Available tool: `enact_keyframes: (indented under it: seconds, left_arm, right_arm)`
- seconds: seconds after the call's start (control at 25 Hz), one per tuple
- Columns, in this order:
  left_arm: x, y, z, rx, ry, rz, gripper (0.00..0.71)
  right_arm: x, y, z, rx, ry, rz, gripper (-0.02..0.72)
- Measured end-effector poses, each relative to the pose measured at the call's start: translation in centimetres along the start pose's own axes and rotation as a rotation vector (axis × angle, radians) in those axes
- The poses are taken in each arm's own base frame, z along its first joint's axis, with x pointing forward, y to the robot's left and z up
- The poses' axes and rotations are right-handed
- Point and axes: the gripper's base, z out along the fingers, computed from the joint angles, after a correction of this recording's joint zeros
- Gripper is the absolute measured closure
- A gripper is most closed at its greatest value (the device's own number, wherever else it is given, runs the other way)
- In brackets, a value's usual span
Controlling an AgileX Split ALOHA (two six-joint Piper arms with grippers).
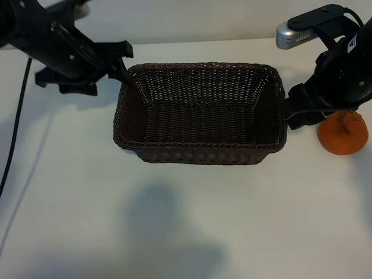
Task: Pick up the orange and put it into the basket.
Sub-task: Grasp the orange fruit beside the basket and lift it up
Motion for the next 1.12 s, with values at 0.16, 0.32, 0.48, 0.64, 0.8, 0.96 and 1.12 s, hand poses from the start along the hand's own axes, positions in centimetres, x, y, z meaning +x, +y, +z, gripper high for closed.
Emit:
enact_keyframes:
  seconds: [0.16,0.32,0.48,0.64,0.8,0.96,1.12]
  left_arm:
    - [-0.6,-0.3,-1.7,-0.036,0.014,0.047,0.074]
    - [-1.3,-0.5,-3.4,-0.091,0.025,0.097,0.081]
    - [-1.8,-0.2,-4.7,-0.174,0.037,0.143,0.091]
    - [-1.9,0.1,-6.0,-0.239,0.047,0.169,0.096]
    - [-2.3,2.3,-8.3,-0.272,0.022,0.128,0.104]
    - [-2.3,6.0,-11.8,-0.311,-0.006,0.066,0.112]
    - [-1.9,9.4,-15.5,-0.337,-0.069,0.017,0.114]
  right_arm:
    - [0.0,0.0,0.0,0.0,0.0,0.0,0.132]
    - [0.0,0.0,0.0,0.0,0.0,-0.001,0.132]
    - [0.0,0.0,0.0,0.0,0.003,-0.001,0.132]
    - [0.0,0.0,0.0,0.0,0.004,-0.001,0.132]
    - [0.0,0.0,0.0,-0.001,0.005,0.0,0.132]
    - [0.1,0.0,0.0,-0.001,0.006,0.0,0.133]
    - [0.1,0.0,0.0,-0.001,0.006,0.0,0.133]
